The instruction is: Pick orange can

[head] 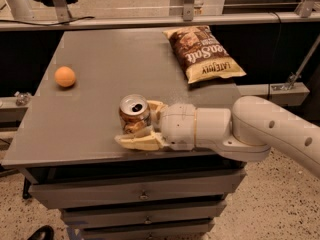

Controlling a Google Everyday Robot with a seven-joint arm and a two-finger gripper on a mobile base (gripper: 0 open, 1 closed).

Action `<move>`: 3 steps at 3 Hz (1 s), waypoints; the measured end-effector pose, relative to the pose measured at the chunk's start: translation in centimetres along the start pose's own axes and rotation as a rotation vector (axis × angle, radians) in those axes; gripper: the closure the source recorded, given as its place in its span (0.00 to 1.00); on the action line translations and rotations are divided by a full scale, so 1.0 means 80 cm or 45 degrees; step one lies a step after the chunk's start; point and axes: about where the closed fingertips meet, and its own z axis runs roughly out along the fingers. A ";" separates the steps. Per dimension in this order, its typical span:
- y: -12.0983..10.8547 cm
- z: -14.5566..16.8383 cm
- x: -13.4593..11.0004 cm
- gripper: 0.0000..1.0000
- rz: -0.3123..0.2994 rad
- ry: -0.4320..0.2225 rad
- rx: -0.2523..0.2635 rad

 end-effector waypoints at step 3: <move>-0.025 -0.028 -0.040 1.00 0.030 -0.089 0.112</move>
Offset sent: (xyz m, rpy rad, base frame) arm 0.0048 -0.0160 0.0119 0.0681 0.0059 -0.0675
